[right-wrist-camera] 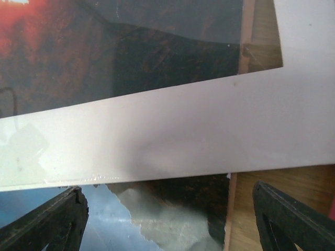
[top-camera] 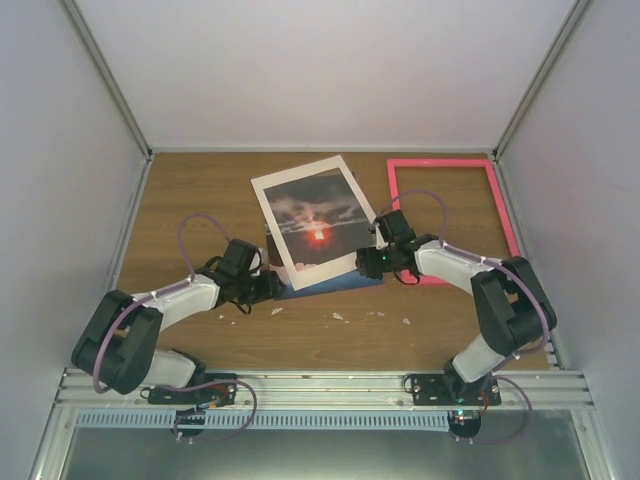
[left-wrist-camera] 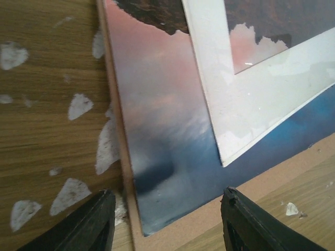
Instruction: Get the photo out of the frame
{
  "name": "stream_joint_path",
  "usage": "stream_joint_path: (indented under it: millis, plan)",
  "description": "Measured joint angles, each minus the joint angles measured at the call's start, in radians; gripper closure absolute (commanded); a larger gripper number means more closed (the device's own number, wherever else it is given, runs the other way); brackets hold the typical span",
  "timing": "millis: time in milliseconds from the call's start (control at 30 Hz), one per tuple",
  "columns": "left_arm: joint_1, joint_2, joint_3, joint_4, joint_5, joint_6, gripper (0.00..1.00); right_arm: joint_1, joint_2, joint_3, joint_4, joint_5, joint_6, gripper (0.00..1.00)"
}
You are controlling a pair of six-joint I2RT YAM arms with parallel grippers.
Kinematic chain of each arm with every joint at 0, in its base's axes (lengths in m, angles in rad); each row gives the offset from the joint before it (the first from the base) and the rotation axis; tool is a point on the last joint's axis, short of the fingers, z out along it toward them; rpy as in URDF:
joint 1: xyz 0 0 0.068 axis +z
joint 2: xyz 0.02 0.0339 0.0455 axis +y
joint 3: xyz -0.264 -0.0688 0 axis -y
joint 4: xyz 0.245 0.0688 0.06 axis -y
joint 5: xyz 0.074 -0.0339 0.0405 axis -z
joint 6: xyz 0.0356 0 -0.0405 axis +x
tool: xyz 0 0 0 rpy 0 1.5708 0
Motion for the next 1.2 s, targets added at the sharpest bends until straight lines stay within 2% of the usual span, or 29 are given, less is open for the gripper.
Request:
stream_joint_path:
  millis: [233, 1200]
  plan:
    - [0.008, -0.038, -0.027, -0.010, -0.026, -0.015, 0.45, 0.014, -0.066, -0.020, -0.025, 0.004, -0.011, 0.15]
    - [0.013, -0.039, -0.056, 0.044, 0.020, -0.020, 0.48, 0.105, -0.016, -0.040, -0.024, 0.007, 0.006, 0.15]
